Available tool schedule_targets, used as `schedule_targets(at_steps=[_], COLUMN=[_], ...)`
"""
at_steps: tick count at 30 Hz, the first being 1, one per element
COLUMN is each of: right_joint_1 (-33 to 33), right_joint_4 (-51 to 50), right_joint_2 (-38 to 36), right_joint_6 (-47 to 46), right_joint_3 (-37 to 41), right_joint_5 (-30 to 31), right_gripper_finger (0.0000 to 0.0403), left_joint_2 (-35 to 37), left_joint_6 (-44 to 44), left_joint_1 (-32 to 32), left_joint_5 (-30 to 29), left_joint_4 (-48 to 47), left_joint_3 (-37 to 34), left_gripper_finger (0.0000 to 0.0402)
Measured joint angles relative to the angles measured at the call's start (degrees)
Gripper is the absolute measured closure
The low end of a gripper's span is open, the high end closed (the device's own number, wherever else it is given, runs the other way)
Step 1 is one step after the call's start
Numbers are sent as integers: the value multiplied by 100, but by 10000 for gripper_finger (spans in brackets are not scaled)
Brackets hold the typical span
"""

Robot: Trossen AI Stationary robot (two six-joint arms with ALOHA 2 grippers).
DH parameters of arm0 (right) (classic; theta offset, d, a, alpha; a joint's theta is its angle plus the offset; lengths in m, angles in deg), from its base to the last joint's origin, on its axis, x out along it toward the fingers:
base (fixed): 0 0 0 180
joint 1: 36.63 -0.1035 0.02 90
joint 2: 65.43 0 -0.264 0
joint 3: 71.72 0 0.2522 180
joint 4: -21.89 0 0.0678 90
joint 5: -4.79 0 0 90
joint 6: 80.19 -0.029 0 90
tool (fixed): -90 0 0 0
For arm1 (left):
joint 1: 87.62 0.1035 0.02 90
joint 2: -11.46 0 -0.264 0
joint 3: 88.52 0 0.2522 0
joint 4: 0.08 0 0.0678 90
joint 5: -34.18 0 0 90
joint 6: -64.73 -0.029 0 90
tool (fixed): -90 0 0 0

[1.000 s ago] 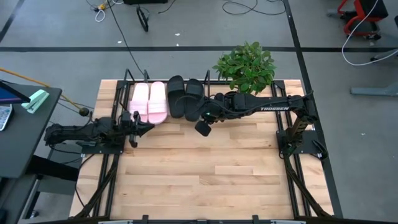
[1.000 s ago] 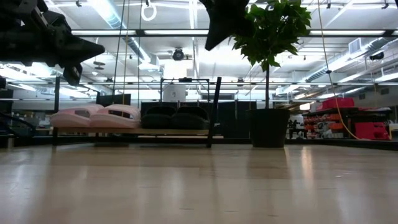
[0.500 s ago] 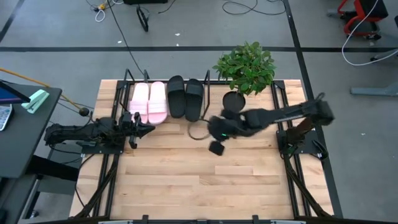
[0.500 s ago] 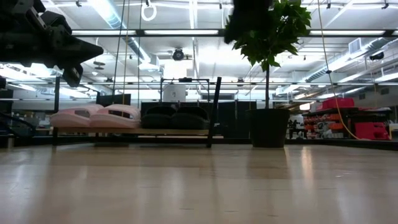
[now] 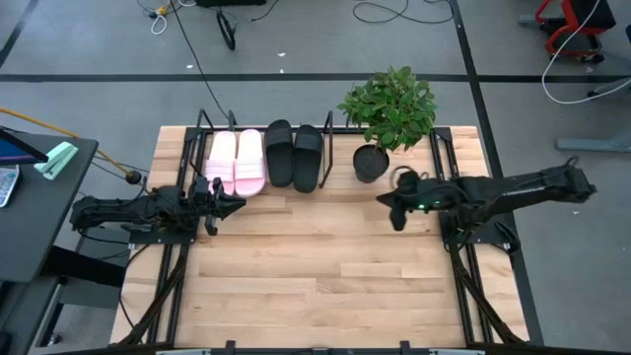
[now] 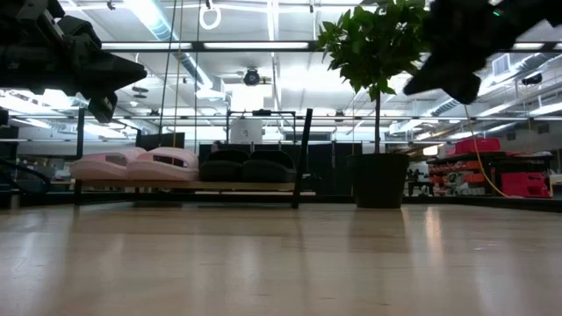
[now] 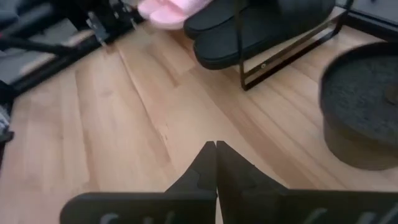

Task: Pick and place slides into the shelf
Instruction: Return to Home Position

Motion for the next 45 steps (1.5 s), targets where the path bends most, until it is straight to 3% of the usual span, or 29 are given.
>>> schedule_targets(at_steps=[4,8,17,33,45], right_joint_1=[121,211,218,217,220], right_joint_4=[339,1006,1193,1293,1893], right_joint_2=[-1060,-1939,-3085,-4242,-4310], right_joint_6=[-3,-2,231,484,492], right_joint_3=[826,1564,2292,2863,3153], right_joint_5=[-164,-748,-1544,-1645,-1703], right_gripper_finger=[403,403,403,403,403], left_joint_2=[0,0,0,0,1], left_joint_6=[2,1,-1,0,0], left_joint_1=[0,0,0,0,0], left_joint_5=[0,0,0,1,2], left_joint_4=[0,0,0,-1,0], left_joint_3=[0,0,-2,-2,-4], left_gripper_finger=[358,365,373,372,368])
